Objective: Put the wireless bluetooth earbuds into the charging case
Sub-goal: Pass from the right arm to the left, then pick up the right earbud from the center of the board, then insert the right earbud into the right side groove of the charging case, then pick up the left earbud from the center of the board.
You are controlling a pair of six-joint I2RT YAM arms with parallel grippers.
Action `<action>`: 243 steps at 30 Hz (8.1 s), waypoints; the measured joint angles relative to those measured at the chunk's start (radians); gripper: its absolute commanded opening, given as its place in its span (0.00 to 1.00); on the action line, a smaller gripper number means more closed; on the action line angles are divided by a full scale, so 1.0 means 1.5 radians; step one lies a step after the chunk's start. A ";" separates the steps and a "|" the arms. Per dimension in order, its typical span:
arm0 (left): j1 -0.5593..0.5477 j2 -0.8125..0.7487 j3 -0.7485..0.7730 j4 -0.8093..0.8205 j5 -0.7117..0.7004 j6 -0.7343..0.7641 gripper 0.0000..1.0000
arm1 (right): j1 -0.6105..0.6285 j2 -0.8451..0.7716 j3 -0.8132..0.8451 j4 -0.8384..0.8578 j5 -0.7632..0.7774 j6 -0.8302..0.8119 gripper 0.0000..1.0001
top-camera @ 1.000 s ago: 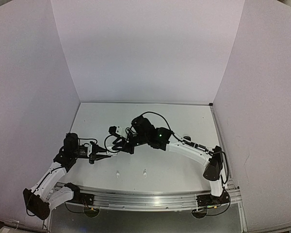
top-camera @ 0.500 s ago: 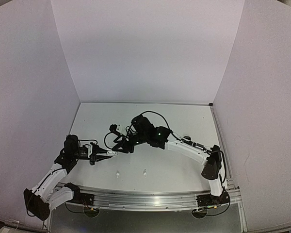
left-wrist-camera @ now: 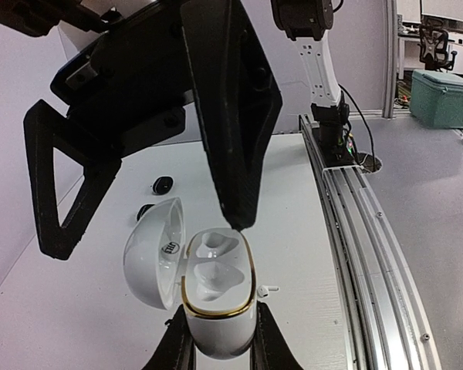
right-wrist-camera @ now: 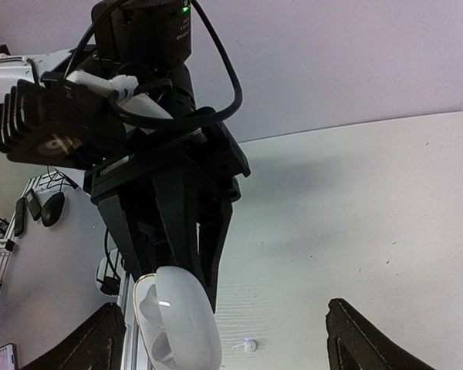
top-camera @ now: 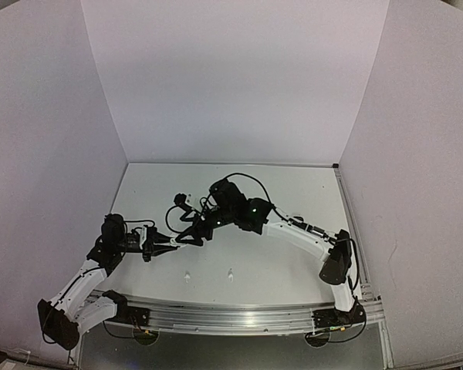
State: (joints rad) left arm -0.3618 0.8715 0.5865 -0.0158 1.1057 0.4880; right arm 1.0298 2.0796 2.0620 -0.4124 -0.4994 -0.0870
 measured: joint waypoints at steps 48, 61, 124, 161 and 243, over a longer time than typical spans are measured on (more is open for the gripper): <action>-0.003 -0.096 -0.178 0.286 -0.308 -0.344 0.00 | 0.066 0.160 -0.137 -0.387 0.380 0.635 0.37; -0.003 -0.096 -0.178 0.285 -0.308 -0.343 0.00 | 0.073 0.168 -0.122 -0.405 0.377 0.627 0.18; -0.004 -0.145 -0.254 0.447 -0.286 -0.274 0.00 | 0.190 -0.056 -0.228 0.460 0.609 0.026 0.00; -0.004 -0.150 -0.254 0.430 -0.286 -0.297 0.00 | 0.181 -0.030 -0.237 0.489 0.626 -0.071 0.00; -0.031 -0.126 -0.229 0.347 -0.584 -0.335 0.00 | 0.182 0.197 0.091 -0.244 0.595 0.535 0.57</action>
State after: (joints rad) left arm -0.4083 0.6832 0.2428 0.5049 0.2301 -0.0140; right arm 1.3029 2.3746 2.1983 -0.7781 0.3932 0.7152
